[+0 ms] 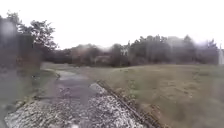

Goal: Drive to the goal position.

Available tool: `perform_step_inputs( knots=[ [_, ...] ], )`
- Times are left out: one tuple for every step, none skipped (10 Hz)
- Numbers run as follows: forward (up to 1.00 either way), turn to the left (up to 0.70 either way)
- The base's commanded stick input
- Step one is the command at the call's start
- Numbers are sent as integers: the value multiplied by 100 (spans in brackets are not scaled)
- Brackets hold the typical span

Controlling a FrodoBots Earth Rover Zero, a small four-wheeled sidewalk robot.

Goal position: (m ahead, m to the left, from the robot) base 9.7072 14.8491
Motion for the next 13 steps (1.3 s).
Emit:
perform_step_inputs(
  knots=[
    [100, 0],
    [100, 0],
    [100, 0],
    [100, 40],
    [100, 40],
    [100, 40],
    [100, 40],
    [100, 40],
    [100, 40],
    [100, 40],
    [100, 25],
    [100, 9],
    [100, 0]
  ],
)
